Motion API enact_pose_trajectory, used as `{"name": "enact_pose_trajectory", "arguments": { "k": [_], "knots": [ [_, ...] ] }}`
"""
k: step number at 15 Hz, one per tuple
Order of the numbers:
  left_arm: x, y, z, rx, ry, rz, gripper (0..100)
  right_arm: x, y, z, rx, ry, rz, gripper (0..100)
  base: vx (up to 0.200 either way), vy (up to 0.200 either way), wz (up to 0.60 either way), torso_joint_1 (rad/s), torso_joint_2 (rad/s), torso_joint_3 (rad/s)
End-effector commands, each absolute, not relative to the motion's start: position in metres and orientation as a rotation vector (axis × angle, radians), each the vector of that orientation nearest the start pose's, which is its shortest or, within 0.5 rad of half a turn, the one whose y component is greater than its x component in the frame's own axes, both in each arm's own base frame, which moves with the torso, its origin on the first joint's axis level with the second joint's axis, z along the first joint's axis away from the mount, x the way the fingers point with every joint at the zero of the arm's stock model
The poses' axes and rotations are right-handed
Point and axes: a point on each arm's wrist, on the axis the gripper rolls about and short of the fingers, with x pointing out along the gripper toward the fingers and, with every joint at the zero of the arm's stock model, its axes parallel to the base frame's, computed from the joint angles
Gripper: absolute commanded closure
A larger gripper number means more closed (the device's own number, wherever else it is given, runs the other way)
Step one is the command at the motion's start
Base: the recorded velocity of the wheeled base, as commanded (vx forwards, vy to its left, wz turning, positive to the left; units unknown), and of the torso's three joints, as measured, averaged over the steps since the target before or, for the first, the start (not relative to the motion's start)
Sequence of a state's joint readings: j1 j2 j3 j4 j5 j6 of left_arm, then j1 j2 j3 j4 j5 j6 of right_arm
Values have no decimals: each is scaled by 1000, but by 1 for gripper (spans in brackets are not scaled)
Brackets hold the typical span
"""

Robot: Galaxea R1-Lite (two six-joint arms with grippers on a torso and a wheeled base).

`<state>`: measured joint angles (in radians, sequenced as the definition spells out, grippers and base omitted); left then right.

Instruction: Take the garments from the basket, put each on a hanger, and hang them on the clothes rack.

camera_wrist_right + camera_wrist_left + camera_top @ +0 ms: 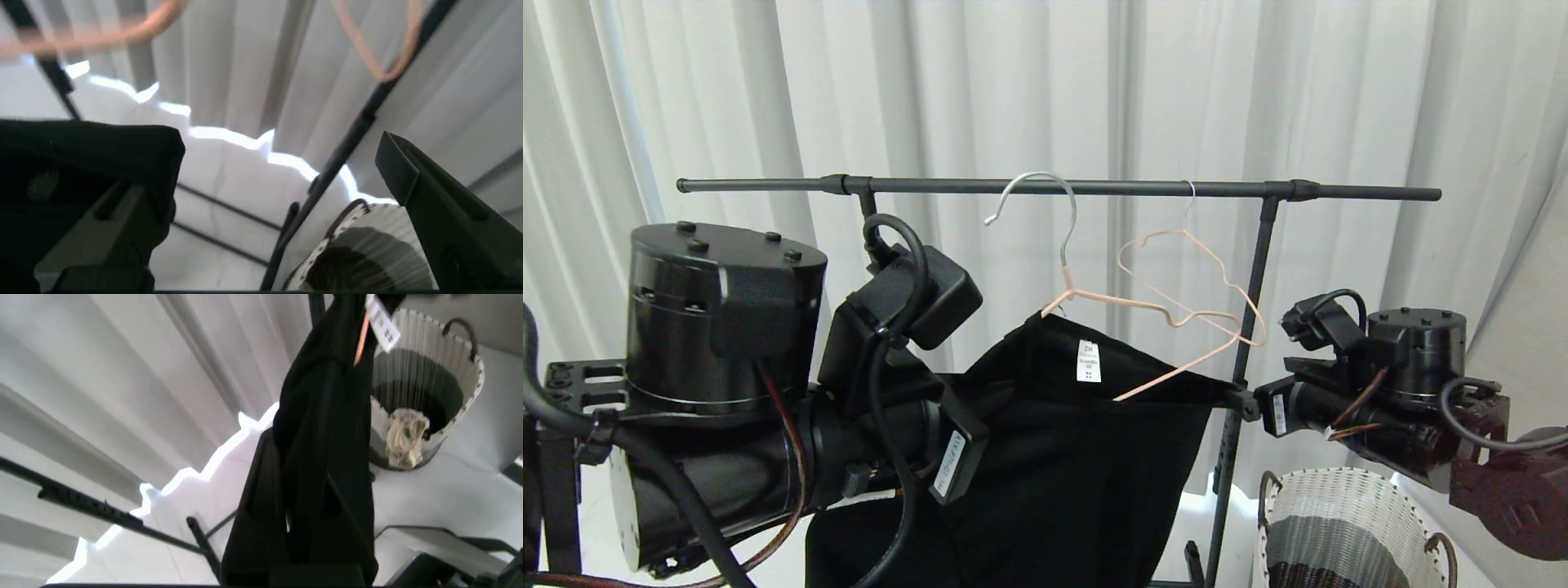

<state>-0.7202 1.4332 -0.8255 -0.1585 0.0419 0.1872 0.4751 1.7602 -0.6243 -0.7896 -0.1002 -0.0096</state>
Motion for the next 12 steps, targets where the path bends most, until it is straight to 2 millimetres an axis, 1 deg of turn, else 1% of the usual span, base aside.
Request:
{"name": "enact_pose_trajectory", "arguments": {
  "k": [1,4,7,8,9,10,12],
  "knots": [
    [175,-149,198,371,420,-700,100,271,121,140,-95,303,326,0,0,0,0,0,0,0],
    [171,-147,184,391,470,-705,100,278,119,157,-75,240,314,0,0,0,0,0,0,0],
    [176,-151,174,406,514,-702,100,271,118,170,-82,200,341,0,0,0,0,0,0,0],
    [176,-151,174,406,514,-702,100,271,118,170,-82,200,341,0,0,0,0,0,0,0],
    [181,-154,169,422,533,-671,100,261,123,177,-123,185,402,0,0,0,0,0,0,0],
    [184,-156,168,417,527,-662,100,255,129,178,-161,188,436,0,0,0,0,0,0,0],
    [186,-158,168,409,508,-657,100,245,138,173,-220,213,488,0,0,0,0,0,0,0]
  ]
}}
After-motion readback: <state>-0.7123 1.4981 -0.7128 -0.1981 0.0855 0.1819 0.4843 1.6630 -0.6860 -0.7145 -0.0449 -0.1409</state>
